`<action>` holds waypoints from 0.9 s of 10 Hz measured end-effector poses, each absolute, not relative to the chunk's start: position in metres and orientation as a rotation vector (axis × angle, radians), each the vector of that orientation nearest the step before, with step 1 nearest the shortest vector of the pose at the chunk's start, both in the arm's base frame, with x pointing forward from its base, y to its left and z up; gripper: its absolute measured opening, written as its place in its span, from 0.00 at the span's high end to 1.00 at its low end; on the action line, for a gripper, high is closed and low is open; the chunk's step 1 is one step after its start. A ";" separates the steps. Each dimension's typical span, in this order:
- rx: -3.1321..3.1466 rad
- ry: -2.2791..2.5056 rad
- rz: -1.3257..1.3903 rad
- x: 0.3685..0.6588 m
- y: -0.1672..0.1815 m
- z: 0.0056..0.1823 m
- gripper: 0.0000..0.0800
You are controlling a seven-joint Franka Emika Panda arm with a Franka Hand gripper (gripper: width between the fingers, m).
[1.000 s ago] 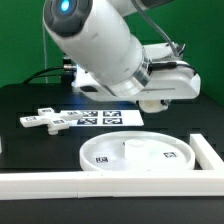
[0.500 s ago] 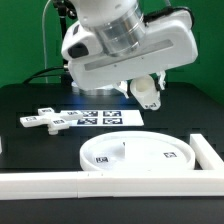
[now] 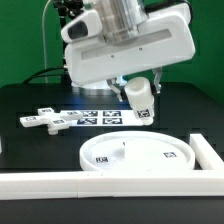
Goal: Assemble round table
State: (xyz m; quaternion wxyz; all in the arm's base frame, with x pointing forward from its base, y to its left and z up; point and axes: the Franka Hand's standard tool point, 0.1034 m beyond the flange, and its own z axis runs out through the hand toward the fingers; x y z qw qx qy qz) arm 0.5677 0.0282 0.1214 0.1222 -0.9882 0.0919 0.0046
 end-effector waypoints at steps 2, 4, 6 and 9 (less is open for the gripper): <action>-2.930 0.191 -0.238 0.581 0.019 0.134 0.49; -2.945 0.226 -0.425 0.583 0.014 0.130 0.49; -2.963 0.216 -0.552 0.579 0.011 0.126 0.49; -3.009 -0.036 -0.531 0.577 0.034 0.125 0.49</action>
Offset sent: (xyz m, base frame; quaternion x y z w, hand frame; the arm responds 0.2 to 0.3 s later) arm 0.0000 0.0000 0.0000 0.0000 0.1938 0.0000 0.9810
